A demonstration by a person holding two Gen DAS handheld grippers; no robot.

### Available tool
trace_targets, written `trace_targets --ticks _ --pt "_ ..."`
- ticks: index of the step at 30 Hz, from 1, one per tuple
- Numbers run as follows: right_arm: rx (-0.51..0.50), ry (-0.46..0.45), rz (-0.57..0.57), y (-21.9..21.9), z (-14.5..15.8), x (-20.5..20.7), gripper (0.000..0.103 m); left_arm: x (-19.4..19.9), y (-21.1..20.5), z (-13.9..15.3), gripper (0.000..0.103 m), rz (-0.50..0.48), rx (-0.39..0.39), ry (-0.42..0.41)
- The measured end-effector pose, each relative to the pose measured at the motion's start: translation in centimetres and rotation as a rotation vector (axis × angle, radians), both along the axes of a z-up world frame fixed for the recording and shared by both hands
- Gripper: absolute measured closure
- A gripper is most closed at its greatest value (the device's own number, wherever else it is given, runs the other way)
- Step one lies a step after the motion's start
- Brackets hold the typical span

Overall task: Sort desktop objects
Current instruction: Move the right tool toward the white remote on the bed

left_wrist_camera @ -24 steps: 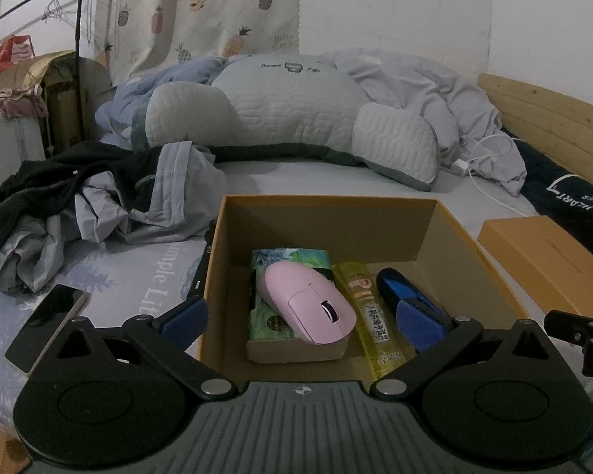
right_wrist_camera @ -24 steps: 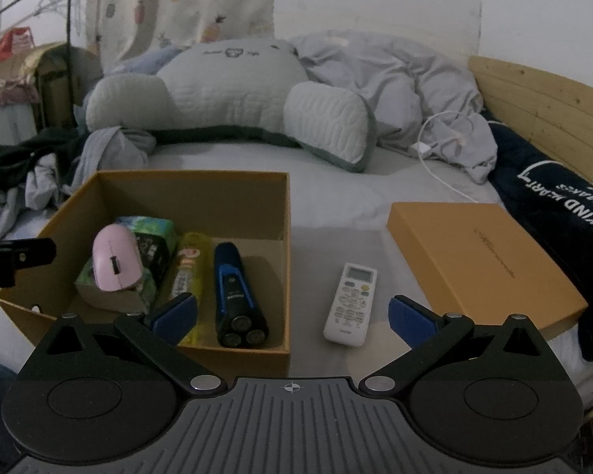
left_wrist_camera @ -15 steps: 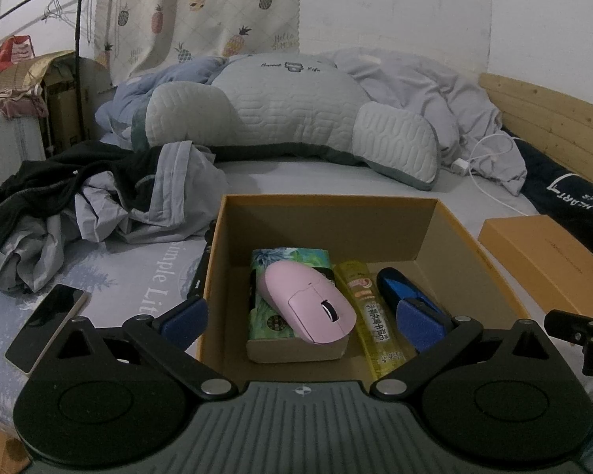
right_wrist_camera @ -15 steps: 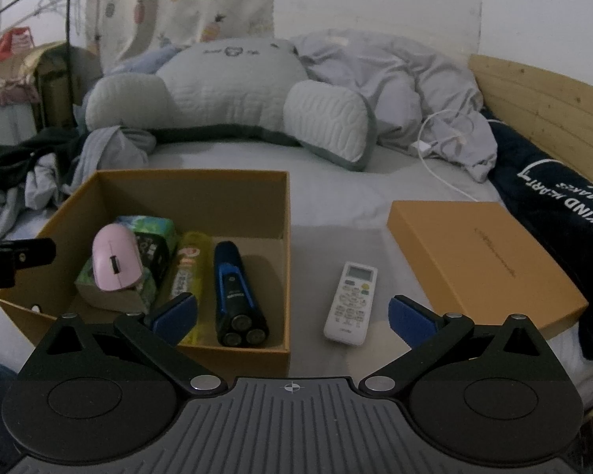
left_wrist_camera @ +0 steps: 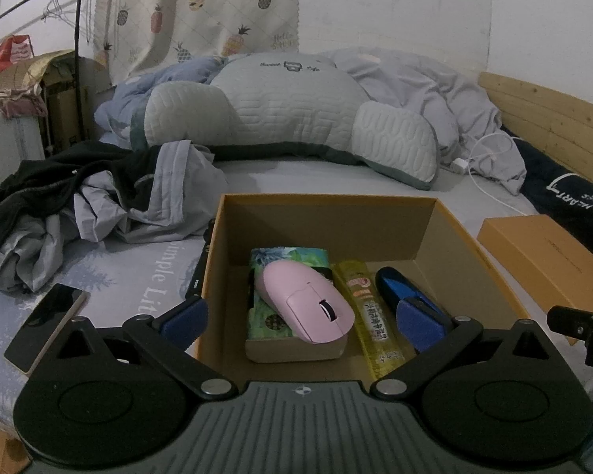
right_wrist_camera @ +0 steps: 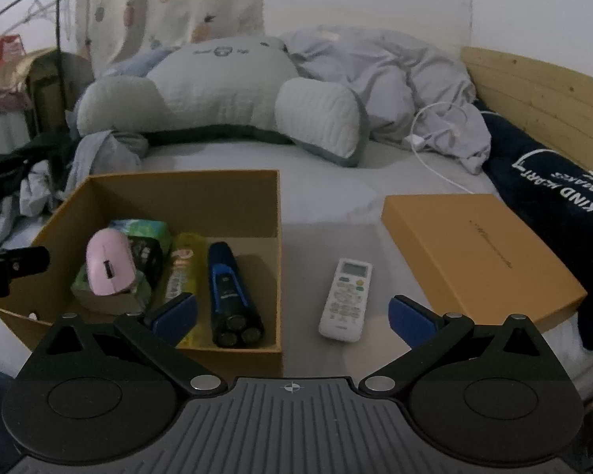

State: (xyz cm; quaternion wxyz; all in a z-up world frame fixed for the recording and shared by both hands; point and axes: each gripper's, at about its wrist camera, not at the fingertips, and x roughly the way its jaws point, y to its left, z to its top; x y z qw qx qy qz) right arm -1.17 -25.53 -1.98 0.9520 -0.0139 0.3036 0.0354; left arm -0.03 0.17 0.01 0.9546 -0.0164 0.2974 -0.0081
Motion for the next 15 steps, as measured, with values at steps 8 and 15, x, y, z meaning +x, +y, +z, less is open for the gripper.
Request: trace_targets --ticks 8,15 --pt "0.002 0.001 -0.104 -1.0 -0.4 0.5 0.000 0.2 -0.3 0.0 0.000 -0.001 0.001 0.000" --pt "0.022 0.000 -0.108 -1.5 -0.5 1.3 0.000 0.3 -0.1 0.0 0.000 0.004 0.004 0.001"
